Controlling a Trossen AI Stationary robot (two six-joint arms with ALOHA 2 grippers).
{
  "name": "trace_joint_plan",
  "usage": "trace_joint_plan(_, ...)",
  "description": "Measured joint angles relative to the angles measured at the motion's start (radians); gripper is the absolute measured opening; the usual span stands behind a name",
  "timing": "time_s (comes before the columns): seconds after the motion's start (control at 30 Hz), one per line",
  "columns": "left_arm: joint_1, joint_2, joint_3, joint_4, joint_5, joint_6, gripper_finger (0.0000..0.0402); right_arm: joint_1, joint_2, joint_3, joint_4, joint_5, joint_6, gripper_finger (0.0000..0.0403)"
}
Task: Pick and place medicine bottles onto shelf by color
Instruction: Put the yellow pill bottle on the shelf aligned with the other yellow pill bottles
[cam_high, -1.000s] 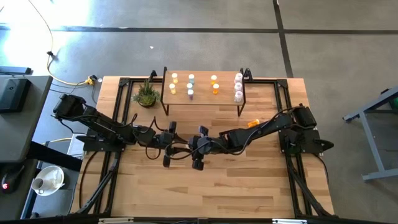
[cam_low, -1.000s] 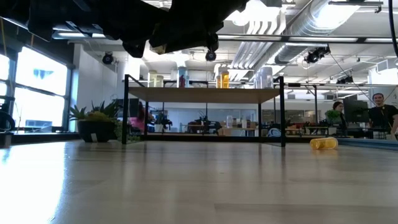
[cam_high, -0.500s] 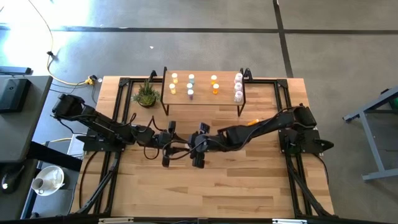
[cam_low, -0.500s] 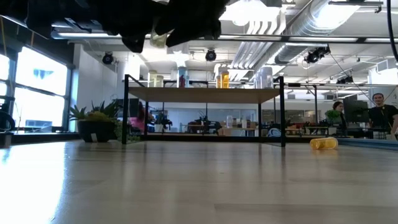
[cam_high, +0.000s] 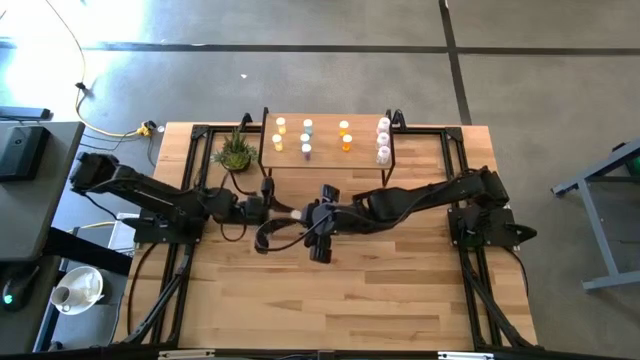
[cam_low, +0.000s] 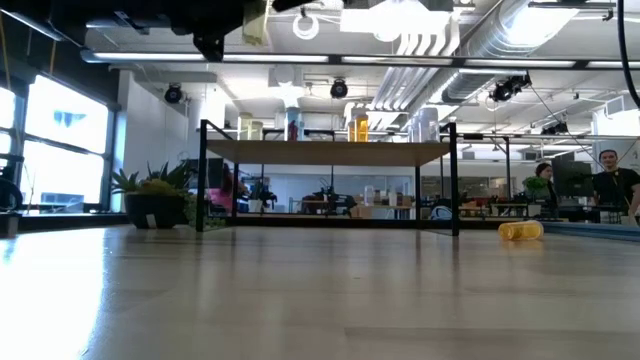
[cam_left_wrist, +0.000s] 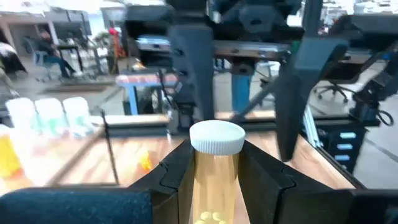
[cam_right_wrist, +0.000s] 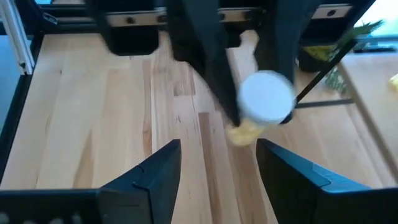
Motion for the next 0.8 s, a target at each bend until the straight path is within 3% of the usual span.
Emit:
trace_joint_plan(0.3, 0.129, -0.144, 0.0, -0.075, 0.001, 0.036, 0.0097, -0.032, 0.0, 0.157, -0.147, 0.002, -0.022, 0.02)
trace_joint_plan(0.67, 0.328, -0.118, -0.002, -0.09, 0.016, -0.032, 0.0097, -0.093, 0.0, 0.372, -0.32, 0.002, -0.019, 0.02)
trace_joint_plan(0.8, 0.379, -0.116, -0.075, 0.029, 0.017, -0.062, 0.0097, -0.109, 0.0, 0.468, -0.378, 0.002, -0.018, 0.02)
